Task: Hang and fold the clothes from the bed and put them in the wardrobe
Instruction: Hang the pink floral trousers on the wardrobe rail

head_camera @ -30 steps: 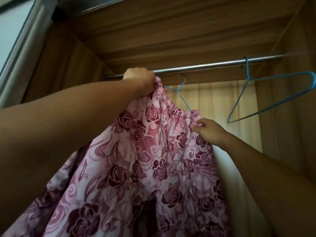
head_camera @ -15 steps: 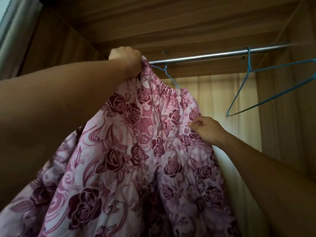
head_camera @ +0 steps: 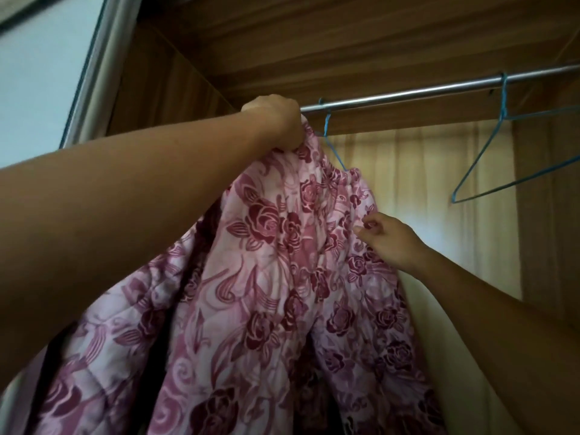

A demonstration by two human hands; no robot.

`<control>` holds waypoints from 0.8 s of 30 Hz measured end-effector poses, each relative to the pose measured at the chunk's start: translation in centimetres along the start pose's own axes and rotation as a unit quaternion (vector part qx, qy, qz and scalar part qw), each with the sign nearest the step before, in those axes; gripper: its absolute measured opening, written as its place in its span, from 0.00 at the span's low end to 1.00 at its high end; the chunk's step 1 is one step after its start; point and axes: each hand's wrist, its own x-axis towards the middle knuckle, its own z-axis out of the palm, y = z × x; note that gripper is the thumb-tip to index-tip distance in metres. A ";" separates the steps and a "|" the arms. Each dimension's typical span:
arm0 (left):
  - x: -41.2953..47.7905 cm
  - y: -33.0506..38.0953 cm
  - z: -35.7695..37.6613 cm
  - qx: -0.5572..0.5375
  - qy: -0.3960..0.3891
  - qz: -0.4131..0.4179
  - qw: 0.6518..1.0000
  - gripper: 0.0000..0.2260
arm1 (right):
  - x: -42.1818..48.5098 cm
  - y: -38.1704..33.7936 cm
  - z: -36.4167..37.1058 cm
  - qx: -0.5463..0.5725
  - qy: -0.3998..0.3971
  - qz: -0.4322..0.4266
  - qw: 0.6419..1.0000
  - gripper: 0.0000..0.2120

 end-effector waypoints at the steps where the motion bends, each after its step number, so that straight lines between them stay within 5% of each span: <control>1: -0.3 0.0 -0.4 -0.007 -0.008 0.025 1.000 0.17 | -0.3 -0.2 0.1 0.005 0.007 -0.006 1.000 0.25; 5: -3.1 -0.6 -0.5 0.097 -0.043 0.096 0.990 0.22 | -1.7 -1.6 -0.4 0.016 0.028 -0.013 0.999 0.19; 7: -5.5 -0.5 0.4 0.169 0.023 0.137 0.976 0.25 | -2.6 -2.3 -1.1 0.005 0.031 -0.011 0.999 0.17; 9: -7.8 -0.3 1.6 0.140 0.052 0.243 0.958 0.22 | -3.7 -2.8 -2.0 -0.036 0.017 -0.009 0.999 0.17; 11: -10.1 0.0 2.5 0.010 -0.008 0.299 0.954 0.19 | -4.9 -3.2 -3.0 -0.091 -0.004 0.005 0.996 0.18; 15: -13.7 1.3 5.1 -0.164 -0.130 0.231 0.950 0.12 | -8.6 -3.3 -4.7 -0.165 -0.045 0.039 0.985 0.14; 24: -24.4 5.2 12.8 -0.268 -0.365 0.161 0.877 0.13 | -20.7 0.7 -2.9 -0.206 -0.201 0.176 0.941 0.11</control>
